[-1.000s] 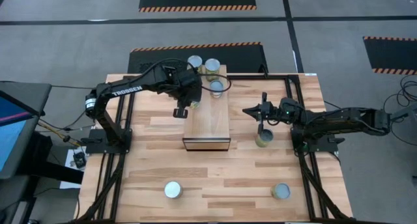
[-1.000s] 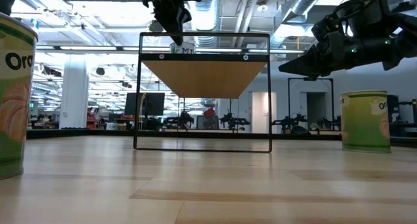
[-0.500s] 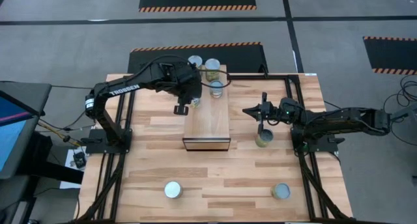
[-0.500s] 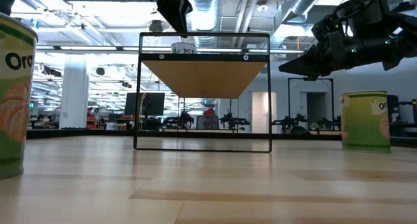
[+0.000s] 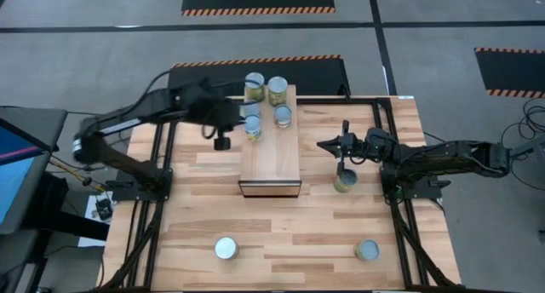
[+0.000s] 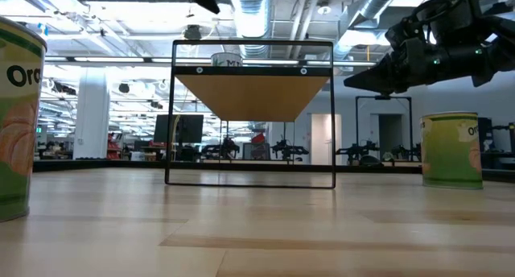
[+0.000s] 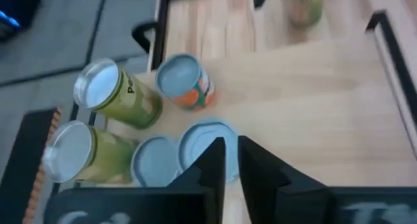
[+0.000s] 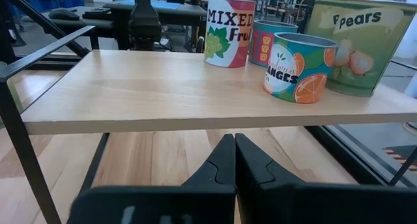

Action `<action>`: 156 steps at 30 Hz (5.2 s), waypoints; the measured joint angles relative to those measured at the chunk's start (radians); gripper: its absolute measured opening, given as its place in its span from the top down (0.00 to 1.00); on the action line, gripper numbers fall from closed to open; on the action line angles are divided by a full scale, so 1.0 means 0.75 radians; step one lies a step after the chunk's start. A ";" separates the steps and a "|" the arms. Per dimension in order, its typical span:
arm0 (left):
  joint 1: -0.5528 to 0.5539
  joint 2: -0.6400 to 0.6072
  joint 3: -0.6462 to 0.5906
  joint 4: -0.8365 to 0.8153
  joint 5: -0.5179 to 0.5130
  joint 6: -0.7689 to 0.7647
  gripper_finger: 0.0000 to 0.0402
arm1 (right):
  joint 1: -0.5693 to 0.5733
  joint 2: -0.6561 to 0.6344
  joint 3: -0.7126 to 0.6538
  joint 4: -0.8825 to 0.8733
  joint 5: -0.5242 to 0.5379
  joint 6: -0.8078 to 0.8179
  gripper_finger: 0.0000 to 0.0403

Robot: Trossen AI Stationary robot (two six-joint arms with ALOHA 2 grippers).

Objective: Pick and place cans onto a shelf
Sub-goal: Put the canned spaghetti sauce on the shelf

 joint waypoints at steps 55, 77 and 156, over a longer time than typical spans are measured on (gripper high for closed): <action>0.278 -0.596 -1.726 2.255 0.418 -0.307 0.98 | 1.845 0.559 1.063 -2.236 0.065 3.171 0.68; 0.278 -0.579 -1.726 2.291 0.416 -0.298 0.98 | 1.749 0.609 1.062 -2.192 0.176 2.990 0.75; 0.277 -0.579 -1.725 2.291 0.416 -0.286 0.98 | -0.102 1.164 2.429 -2.702 -0.353 0.954 0.99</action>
